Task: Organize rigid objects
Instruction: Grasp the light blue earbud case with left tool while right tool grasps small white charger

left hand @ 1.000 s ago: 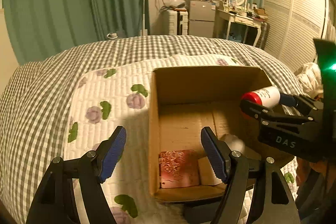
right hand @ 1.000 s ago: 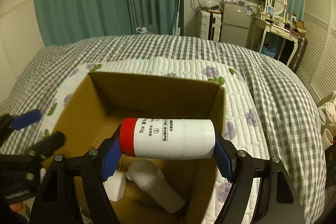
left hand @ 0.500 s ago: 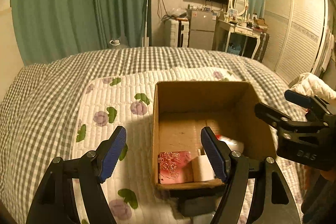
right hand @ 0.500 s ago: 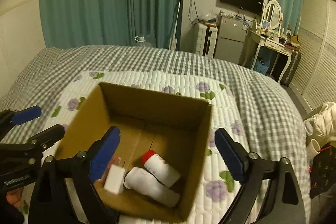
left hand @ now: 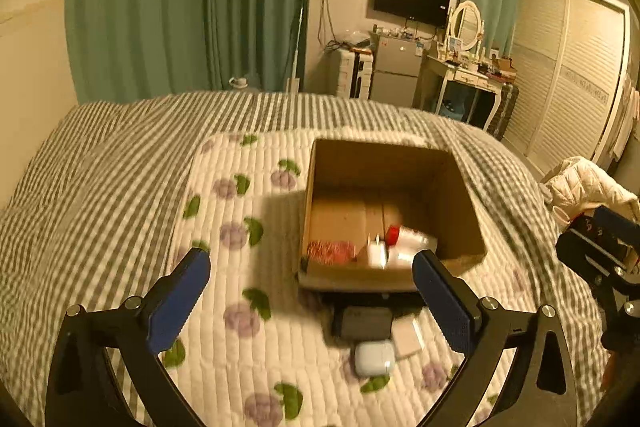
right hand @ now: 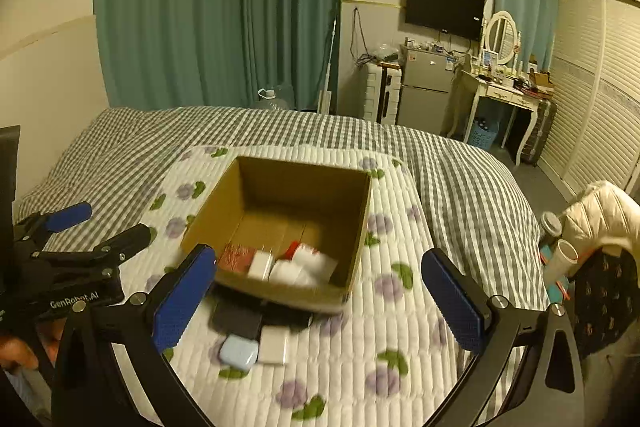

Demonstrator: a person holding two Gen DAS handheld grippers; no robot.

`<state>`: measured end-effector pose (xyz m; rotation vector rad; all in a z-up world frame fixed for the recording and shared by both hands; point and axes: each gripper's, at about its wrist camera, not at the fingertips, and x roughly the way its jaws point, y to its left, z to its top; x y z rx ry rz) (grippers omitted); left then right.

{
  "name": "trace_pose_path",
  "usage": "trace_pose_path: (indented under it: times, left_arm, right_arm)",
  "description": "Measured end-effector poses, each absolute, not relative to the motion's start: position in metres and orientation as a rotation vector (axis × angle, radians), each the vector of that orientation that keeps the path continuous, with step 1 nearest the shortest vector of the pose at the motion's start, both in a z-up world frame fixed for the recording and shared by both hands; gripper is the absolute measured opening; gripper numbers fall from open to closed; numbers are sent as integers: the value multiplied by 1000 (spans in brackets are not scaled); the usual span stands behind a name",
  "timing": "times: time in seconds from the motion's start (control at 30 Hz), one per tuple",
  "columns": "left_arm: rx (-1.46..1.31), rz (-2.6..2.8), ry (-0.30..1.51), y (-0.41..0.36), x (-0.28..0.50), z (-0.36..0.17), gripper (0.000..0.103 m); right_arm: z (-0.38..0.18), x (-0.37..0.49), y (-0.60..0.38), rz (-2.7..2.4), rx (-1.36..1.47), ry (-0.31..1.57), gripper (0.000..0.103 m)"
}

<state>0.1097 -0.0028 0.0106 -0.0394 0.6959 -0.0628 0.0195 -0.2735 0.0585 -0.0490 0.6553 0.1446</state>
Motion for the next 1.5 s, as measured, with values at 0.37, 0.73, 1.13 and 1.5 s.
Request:
trace_pose_path:
  times: [0.37,0.73,1.13,1.5]
  left_arm:
    - [-3,-54,793,-16,101,-84,103]
    - [64,-150,967,-62,113,-174,103]
    - [36,-264,963,-75,111,-172,54]
    - [-11,-122,924,-1,107,-147,54]
  right_arm:
    - [-60,31,-286,83,-34,853,103]
    - [-106,65,-287,9,-43,940,103]
    - [-115,68,-293,-8,17,941,103]
    - [-123,63,-257,125,-34,950,103]
